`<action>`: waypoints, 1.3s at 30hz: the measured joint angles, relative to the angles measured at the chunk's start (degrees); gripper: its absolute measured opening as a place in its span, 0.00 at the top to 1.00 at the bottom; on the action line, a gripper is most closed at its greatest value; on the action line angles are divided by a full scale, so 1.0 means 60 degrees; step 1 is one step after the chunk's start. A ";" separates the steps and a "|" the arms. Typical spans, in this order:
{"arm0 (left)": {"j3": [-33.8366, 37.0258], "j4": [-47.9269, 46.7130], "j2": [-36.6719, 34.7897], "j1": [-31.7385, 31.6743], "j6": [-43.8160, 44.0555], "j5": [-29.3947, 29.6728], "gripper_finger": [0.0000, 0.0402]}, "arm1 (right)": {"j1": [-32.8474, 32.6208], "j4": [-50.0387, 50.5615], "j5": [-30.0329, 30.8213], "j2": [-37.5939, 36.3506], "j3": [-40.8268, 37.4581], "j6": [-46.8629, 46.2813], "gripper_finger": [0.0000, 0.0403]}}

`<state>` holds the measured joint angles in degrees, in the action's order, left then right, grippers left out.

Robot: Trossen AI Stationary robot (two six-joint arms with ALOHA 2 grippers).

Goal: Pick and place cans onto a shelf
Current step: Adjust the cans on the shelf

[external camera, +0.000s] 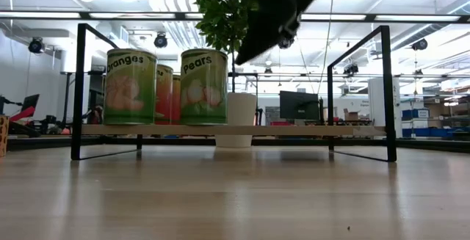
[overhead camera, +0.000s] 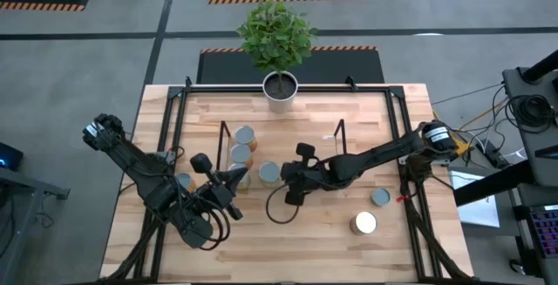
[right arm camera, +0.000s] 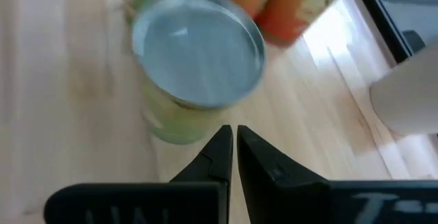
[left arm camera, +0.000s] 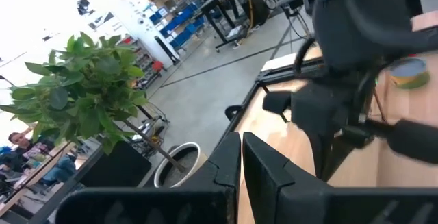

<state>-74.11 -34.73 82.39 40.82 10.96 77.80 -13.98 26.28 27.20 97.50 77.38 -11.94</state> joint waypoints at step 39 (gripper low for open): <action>0.0000 -0.4781 0.0293 -0.3752 0.2749 -0.9665 1.00 | -0.1923 -0.1856 0.0744 -0.4702 -0.3555 0.1428 0.97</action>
<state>-74.11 -63.42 84.15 18.31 27.46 19.81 -25.52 15.14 31.67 69.29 56.05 -3.38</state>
